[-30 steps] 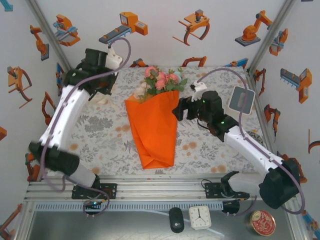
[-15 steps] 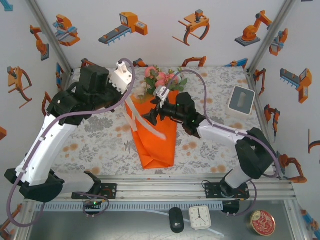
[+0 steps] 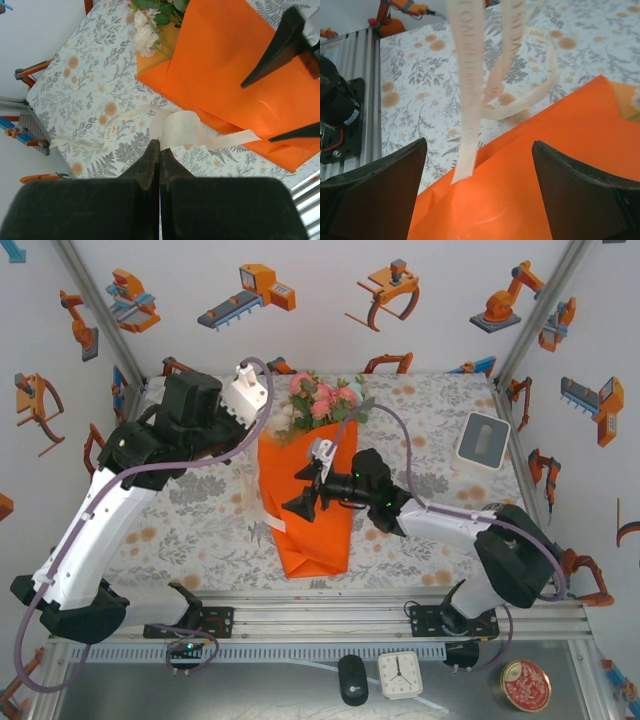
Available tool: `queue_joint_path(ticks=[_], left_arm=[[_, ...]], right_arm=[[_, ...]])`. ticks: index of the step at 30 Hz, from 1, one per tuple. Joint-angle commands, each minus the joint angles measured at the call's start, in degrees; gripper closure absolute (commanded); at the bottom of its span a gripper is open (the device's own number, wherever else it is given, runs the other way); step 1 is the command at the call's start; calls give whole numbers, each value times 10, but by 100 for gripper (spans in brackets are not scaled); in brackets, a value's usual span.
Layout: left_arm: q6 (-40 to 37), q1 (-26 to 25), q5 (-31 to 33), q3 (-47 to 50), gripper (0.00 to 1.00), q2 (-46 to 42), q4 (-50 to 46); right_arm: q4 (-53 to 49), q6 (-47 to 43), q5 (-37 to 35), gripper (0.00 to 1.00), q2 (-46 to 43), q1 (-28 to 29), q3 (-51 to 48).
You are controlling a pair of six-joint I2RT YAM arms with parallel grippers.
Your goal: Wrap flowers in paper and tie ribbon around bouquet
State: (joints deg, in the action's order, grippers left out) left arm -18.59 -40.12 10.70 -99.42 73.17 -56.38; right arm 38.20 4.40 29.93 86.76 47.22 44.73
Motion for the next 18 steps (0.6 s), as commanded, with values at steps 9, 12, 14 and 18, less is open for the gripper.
queue_joint_path(ticks=[9, 12, 14, 18], left_arm=[[1, -1, 4, 24, 100, -20, 30], [-2, -2, 15, 28, 100, -20, 28], [-5, -1, 26, 33, 100, -22, 32], [-6, 1, 37, 40, 100, -26, 38]], right_arm=[[47, 14, -169, 43, 195, 82, 97], [49, 9, -198, 94, 178, 81, 87], [49, -5, -204, 100, 150, 81, 70], [45, -13, -217, 100, 65, 80, 16]])
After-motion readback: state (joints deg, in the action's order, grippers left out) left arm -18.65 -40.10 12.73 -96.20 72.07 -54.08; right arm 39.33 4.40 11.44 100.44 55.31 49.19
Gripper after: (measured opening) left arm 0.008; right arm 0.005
